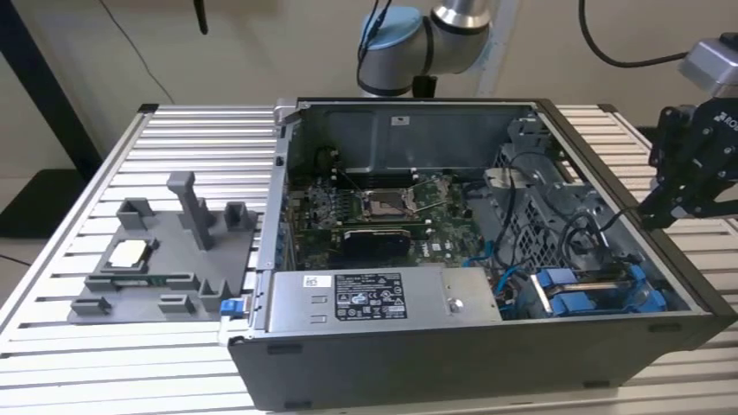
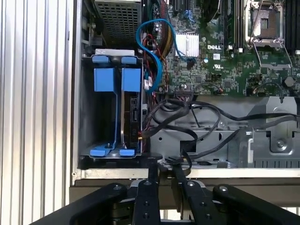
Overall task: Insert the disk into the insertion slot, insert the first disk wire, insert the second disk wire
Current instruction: 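Insert the second disk wire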
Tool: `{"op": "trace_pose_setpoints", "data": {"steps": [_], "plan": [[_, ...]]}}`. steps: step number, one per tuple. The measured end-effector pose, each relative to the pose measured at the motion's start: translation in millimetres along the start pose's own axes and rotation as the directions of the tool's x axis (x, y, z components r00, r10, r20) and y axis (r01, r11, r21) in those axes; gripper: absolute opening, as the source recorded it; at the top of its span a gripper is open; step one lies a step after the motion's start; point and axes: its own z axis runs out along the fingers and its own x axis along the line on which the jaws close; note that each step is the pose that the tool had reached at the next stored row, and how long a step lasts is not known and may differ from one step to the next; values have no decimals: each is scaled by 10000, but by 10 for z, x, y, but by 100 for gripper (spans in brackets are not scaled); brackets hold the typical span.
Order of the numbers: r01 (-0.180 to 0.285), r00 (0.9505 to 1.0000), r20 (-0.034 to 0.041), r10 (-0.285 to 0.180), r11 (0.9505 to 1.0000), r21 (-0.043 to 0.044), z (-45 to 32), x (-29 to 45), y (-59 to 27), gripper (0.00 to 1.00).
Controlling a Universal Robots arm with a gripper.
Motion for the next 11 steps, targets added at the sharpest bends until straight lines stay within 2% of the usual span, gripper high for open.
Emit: {"op": "trace_pose_setpoints", "data": {"steps": [3,6,8,9,11], "plan": [[-3,10000,-19,3,10000,-5,8,1,-9,27],[-92,10000,-4,92,10000,-34,37,7,-14,27],[-219,9998,6,219,9998,-34,62,13,-17,25],[-288,9996,12,288,9996,-30,73,18,-18,17],[-409,9992,21,409,9992,-29,91,33,-20,17]]}}
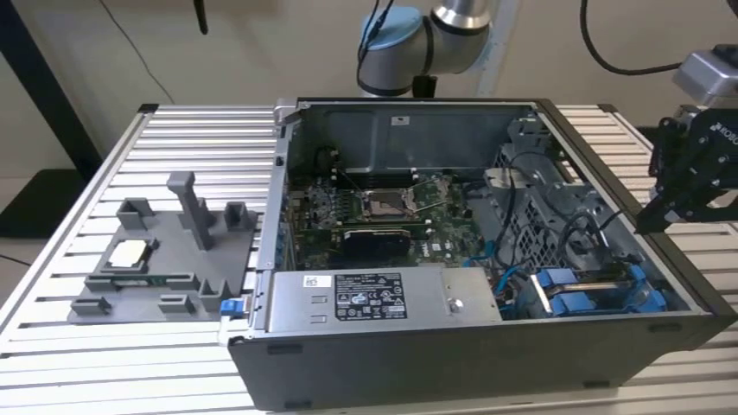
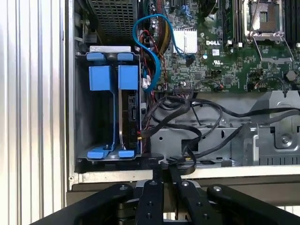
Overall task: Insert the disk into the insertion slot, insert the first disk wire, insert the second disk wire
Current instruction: 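Insert the second disk wire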
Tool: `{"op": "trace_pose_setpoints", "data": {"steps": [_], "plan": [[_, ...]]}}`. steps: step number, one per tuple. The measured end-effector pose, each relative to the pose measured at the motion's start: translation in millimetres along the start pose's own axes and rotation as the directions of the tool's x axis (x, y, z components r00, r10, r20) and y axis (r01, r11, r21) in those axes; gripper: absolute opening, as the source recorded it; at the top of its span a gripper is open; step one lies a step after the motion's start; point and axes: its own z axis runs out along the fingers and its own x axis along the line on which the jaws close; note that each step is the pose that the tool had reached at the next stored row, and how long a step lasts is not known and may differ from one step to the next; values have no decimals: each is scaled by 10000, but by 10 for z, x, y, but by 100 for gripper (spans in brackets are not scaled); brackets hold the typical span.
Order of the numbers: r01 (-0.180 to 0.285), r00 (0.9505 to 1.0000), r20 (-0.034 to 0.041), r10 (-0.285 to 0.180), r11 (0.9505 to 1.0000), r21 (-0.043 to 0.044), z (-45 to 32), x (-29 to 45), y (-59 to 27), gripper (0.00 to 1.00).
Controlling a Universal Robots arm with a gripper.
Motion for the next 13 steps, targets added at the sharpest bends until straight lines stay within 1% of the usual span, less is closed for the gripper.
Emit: {"op": "trace_pose_setpoints", "data": {"steps": [2,4,7,9,11,13], "plan": [[-60,10000,5,60,10000,-4,2,12,9,17],[-75,10000,9,75,10000,-4,0,17,44,16],[-80,10000,18,80,10000,-4,-19,21,140,16],[-78,10000,42,78,10000,-6,-68,20,206,16],[-77,10000,47,77,10000,-6,-112,19,277,16],[-78,10000,49,78,10000,-4,-125,21,354,16]]}}
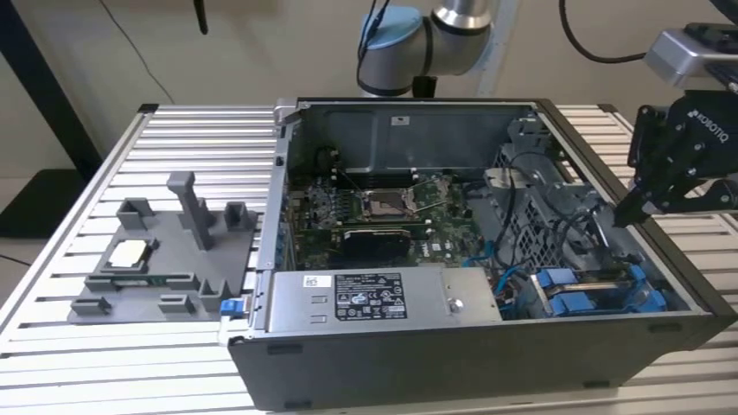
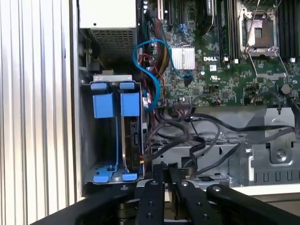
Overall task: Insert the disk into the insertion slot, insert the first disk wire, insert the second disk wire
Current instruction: 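Insert the second disk wire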
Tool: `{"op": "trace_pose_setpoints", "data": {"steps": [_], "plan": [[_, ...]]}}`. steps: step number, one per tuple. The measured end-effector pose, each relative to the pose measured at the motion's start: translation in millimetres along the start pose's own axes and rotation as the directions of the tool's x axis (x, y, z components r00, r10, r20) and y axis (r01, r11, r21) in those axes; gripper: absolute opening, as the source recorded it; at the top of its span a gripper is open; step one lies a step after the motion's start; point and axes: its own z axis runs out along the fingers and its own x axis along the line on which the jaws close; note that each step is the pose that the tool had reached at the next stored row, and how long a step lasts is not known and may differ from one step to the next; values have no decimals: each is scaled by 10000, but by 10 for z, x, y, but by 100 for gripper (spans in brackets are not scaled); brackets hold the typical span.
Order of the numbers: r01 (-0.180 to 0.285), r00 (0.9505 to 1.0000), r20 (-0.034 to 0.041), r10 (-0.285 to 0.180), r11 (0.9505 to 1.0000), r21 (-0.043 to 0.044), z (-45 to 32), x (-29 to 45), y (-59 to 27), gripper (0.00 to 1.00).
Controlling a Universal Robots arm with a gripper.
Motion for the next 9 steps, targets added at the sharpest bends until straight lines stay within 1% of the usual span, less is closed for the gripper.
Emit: {"op": "trace_pose_setpoints", "data": {"steps": [6,9], "plan": [[2,10000,0,-2,10000,6,21,15,268,16],[4,10000,-1,-4,10000,23,32,23,400,16]]}}
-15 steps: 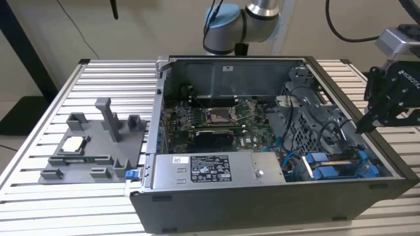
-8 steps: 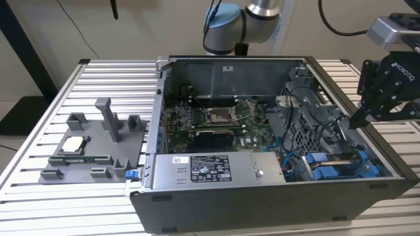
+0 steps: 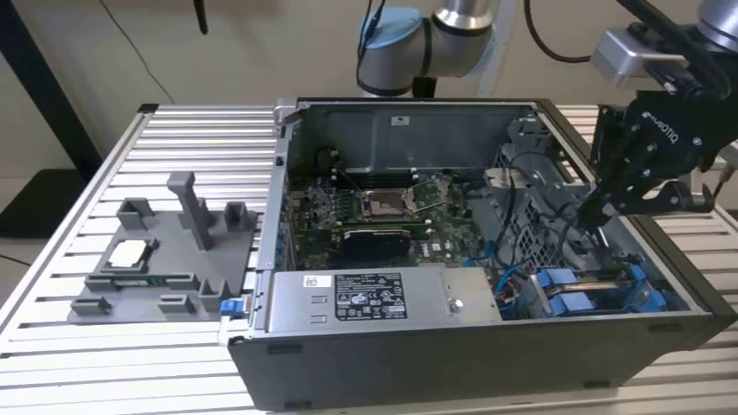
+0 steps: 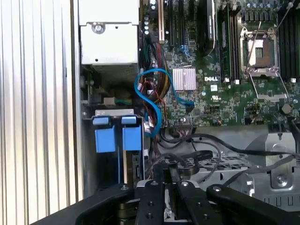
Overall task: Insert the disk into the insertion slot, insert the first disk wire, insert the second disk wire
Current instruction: 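Insert the second disk wire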
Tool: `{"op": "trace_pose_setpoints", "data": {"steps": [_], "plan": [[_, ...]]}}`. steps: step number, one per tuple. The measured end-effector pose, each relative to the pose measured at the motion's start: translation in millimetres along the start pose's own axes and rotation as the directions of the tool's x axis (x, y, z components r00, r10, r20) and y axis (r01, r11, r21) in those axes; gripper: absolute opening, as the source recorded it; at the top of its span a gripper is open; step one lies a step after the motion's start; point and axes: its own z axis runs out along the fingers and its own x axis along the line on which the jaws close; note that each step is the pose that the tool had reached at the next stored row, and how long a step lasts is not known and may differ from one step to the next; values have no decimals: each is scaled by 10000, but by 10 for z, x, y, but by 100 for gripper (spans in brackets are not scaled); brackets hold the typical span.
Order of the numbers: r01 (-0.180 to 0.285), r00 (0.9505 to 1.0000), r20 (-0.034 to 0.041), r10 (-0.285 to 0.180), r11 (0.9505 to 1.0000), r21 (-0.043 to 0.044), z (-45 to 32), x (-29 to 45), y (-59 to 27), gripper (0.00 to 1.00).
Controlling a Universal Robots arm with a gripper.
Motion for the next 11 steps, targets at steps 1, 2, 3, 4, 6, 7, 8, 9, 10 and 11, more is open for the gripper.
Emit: {"op": "trace_pose_setpoints", "data": {"steps": [1,2,3,4,6,7,8,9,10,11], "plan": [[7,10000,0,-7,10000,6,3,3,33,16],[18,10000,0,-18,10000,9,6,5,52,16],[27,10000,0,-27,10000,8,6,7,57,16],[29,10000,-1,-29,10000,8,6,7,57,16],[32,10000,-3,-32,10000,7,6,7,57,16],[33,10000,-4,-33,10000,7,6,6,57,16],[33,10000,-2,-33,10000,7,6,6,57,16],[33,10000,-5,-33,10000,7,6,9,57,16],[33,10000,-5,-33,10000,8,5,17,57,16],[33,10000,-3,-33,10000,8,6,27,56,16]]}}
